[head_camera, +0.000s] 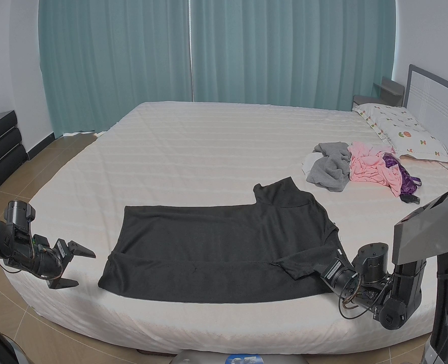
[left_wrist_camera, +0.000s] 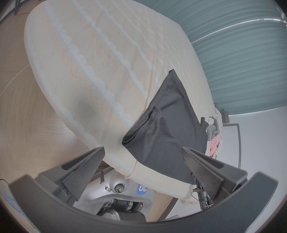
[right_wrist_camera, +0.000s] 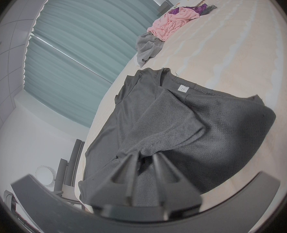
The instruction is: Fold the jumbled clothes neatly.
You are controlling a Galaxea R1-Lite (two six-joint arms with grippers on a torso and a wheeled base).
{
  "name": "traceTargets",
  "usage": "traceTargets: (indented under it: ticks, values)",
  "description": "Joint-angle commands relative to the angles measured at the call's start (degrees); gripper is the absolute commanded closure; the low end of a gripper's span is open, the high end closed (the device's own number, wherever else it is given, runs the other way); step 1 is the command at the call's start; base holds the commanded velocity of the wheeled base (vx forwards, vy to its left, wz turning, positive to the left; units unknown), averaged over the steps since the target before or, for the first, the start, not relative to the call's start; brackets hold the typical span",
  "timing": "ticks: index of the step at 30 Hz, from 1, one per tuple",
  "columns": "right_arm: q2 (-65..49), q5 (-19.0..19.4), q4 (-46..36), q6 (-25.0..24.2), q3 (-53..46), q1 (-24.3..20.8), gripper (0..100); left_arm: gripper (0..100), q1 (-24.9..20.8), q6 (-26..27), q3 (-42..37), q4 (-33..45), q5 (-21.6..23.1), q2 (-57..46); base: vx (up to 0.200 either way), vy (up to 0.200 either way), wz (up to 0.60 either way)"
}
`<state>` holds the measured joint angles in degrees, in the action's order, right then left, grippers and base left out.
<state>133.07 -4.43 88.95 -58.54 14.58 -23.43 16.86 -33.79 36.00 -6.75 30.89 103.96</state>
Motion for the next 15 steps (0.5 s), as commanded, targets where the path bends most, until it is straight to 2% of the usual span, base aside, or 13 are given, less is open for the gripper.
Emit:
traceTargets:
  ticks: [1,15]
  values:
    - [-0.3,0.0,0.7,0.0,0.0,0.2,100,0,0.0,0.0,-0.1,0.0,0.0,-0.3,0.0,0.0,0.0]
    - [-8.3,0.0,0.7,0.2,-5.0,-1.4,100,0,-0.1,0.0,-0.2,0.0,-0.1,0.1,0.0,0.0,0.0]
